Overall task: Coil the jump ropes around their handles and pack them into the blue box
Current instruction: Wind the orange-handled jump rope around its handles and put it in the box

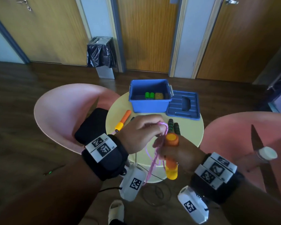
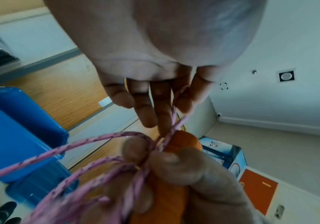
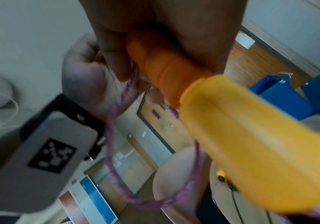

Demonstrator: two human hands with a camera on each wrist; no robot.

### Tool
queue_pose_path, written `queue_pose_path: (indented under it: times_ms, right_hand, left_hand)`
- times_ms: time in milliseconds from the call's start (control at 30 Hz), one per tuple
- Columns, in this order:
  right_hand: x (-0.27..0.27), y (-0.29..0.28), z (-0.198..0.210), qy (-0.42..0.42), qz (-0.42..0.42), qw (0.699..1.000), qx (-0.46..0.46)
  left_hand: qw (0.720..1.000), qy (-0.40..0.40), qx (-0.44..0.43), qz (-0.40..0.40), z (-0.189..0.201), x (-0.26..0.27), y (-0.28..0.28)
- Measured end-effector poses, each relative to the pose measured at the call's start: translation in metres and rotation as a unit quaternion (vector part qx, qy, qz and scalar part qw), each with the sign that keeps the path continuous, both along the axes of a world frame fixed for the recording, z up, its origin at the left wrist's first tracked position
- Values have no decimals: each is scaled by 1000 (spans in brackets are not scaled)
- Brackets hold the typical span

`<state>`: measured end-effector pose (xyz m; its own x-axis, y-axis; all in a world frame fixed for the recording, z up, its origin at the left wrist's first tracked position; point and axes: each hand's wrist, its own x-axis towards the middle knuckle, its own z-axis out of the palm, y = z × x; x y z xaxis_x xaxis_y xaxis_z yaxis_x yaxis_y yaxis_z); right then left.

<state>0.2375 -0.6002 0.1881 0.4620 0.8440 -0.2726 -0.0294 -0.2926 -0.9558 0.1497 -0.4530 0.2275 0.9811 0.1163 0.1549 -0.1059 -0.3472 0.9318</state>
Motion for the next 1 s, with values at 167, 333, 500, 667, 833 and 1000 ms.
queue_pose_path:
  times_ms: [167, 333, 500, 667, 833, 1000]
  right_hand:
    - [11, -13, 37, -32, -52, 992, 106]
    - [15, -14, 65, 56, -34, 964, 259]
    - [9, -16, 59, -44, -34, 990, 129]
    - [11, -21, 38, -100, -86, 991, 11]
    - [0, -8, 18, -92, 41, 990, -96]
    - [-19, 23, 11, -118, 138, 977, -110]
  left_hand:
    - [976, 27, -158, 148, -40, -8, 23]
    - [958, 269, 95, -19, -91, -24, 16]
    - [918, 374, 118, -66, -136, -34, 2]
    - [883, 459, 35, -95, -168, -69, 20]
    - [917, 396, 45, 16, -184, -88, 48]
    - [940, 336, 53, -9, -169, -68, 43]
